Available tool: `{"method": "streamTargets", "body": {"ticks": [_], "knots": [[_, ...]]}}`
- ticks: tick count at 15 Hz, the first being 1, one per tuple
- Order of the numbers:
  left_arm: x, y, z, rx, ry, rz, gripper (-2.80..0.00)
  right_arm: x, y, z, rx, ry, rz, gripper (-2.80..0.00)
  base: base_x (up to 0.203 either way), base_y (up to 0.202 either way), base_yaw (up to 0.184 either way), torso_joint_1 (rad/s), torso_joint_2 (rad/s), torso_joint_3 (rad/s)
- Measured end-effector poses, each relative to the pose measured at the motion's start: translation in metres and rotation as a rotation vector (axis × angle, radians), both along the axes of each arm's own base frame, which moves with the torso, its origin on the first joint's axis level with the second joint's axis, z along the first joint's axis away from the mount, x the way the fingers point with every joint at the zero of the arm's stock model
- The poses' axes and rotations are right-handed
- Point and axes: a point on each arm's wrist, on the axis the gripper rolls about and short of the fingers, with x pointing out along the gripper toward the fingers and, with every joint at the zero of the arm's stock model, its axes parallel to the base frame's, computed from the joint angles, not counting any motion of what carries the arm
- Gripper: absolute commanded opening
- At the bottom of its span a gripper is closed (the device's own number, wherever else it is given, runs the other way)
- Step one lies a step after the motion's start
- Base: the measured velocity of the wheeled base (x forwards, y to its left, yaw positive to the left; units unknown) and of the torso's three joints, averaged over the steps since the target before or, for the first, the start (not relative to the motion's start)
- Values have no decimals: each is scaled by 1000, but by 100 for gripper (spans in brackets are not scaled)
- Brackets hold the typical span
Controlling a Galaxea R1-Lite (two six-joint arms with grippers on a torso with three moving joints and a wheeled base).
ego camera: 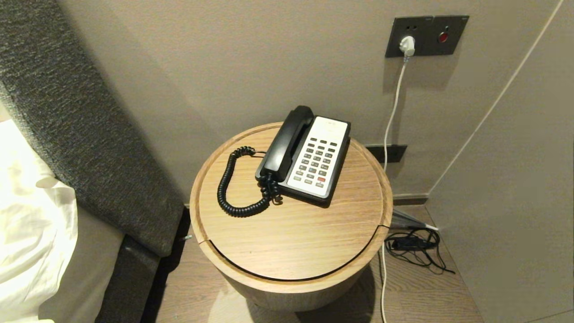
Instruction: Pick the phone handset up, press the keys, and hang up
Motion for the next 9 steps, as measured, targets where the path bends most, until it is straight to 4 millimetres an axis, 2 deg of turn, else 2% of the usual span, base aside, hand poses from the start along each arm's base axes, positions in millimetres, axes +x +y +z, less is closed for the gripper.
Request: {"method": "streamTargets", "body": {"ticks": [9], "knots": [[0,0,-1,-8,0,4,-280,0,0,0,2,2,0,-280,0,0,0,0,0,0]]}}
